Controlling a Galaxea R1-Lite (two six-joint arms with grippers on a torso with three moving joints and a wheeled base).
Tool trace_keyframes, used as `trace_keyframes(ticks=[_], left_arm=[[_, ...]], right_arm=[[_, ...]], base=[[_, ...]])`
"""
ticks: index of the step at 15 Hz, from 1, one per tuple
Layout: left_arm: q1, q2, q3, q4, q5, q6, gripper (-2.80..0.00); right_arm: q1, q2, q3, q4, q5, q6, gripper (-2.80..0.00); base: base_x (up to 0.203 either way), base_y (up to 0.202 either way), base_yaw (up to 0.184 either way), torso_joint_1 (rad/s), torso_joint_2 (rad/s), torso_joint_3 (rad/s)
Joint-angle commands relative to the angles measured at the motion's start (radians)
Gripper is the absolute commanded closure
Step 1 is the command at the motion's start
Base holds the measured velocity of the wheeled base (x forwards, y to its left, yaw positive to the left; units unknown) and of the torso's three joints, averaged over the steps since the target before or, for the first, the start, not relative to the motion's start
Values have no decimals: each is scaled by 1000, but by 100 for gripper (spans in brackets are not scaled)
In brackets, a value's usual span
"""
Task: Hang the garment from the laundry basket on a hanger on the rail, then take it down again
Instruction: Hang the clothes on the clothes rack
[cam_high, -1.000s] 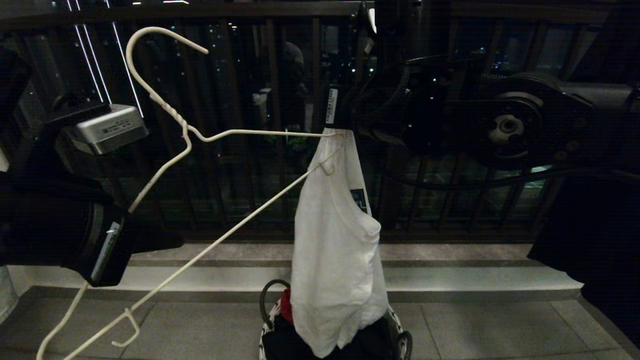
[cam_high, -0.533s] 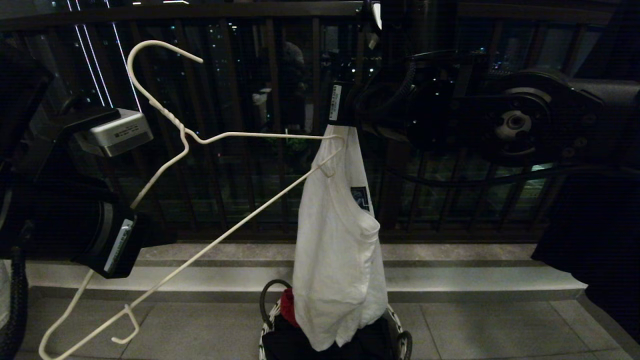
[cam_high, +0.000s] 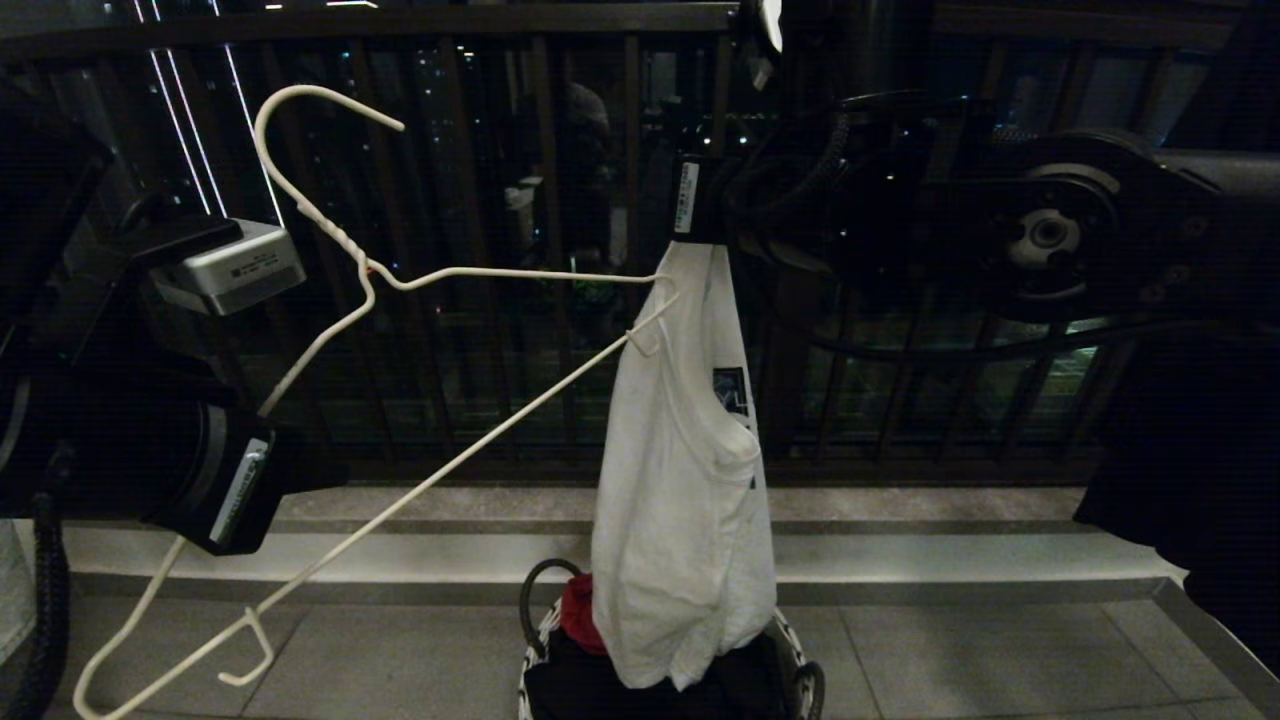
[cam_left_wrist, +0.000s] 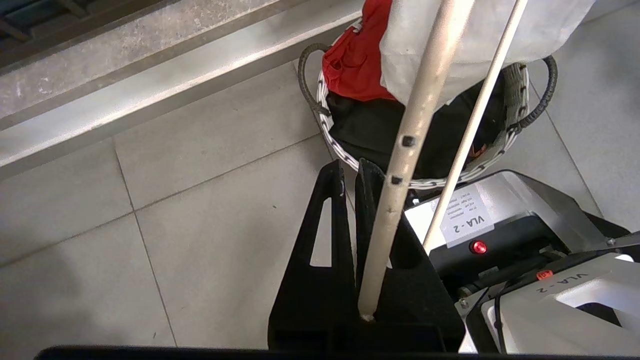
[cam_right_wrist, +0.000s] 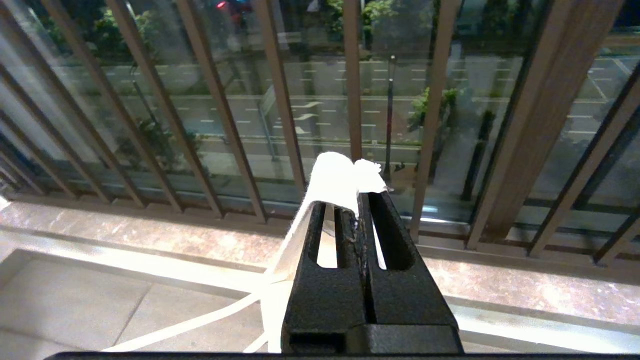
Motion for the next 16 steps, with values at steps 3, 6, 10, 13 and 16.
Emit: trace_keyframes(ticks=[3,6,10,13,16], left_arm=[[1,2,3,5,18,0,0],[1,-17,3,7,24,1,0],[6,-14,2,7,37,0,0],[9,-9,2,7,38,0,0],[-3,-23,0,8,28,3,0]], right_arm=[[-18,-18,0,0,-3,-12,0],[-35,-18,5,5,-3,-16,0],[-38,-18,6,1,-3,-30,0],[-44,-15,6,0,-3,-34,0],[-44,-6,5,-1,-2,-39,0]], base=[[0,0,0,0,0,0],[0,0,0,0,0,0],[0,0,0,0,0,0],[0,0,0,0,0,0],[0,0,0,0,0,0]])
